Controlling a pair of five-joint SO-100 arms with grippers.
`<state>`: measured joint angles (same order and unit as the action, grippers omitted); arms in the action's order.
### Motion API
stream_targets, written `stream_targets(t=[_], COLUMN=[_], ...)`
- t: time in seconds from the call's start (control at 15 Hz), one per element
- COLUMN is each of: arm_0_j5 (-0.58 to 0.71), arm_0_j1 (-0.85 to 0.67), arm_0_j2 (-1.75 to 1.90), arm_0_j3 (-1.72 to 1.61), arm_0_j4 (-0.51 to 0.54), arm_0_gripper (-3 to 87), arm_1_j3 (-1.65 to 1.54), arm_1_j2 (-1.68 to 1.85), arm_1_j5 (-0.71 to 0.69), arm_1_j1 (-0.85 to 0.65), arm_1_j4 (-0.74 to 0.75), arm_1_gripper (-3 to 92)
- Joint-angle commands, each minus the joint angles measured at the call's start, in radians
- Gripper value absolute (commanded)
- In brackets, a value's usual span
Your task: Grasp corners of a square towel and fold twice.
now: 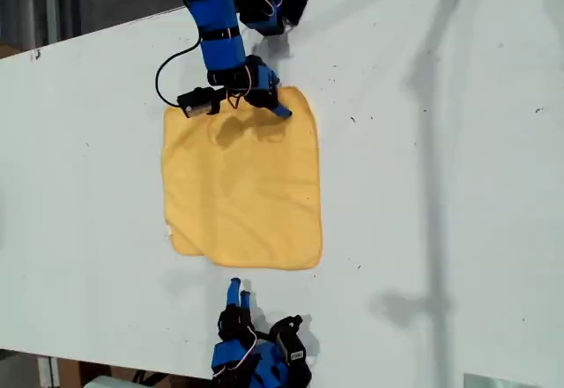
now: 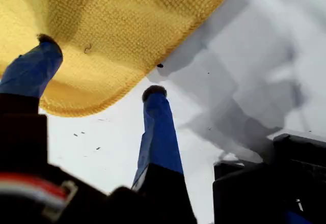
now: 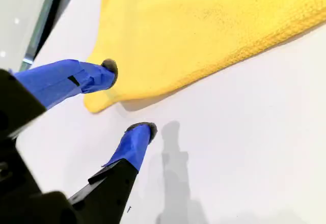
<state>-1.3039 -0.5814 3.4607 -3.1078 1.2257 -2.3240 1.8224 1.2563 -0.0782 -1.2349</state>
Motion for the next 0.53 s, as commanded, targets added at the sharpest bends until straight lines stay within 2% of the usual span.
stream_targets(t=[0.0,0.33,0.4,0.47], arm_0_j5=[0.008,0.012,0.014,0.014], arm_0_j1=[0.012,0.020,0.023,0.026], arm_0_j2=[0.009,0.009,0.009,0.009], arm_0_j3=[-0.005,-0.005,-0.005,-0.005], arm_0_j4=[-0.018,-0.018,-0.018,-0.018], arm_0_gripper=[19.5,19.2,19.2,19.2], arm_1_j3=[0.077,0.187,0.190,0.190], arm_1_j2=[-0.020,-0.252,-0.253,-0.255], arm_1_j5=[0.034,0.112,0.114,0.114], arm_1_j1=[0.046,0.172,0.175,0.175], arm_1_j4=[0.003,0.114,0.121,0.121], arm_1_gripper=[35.1,30.8,27.5,13.6])
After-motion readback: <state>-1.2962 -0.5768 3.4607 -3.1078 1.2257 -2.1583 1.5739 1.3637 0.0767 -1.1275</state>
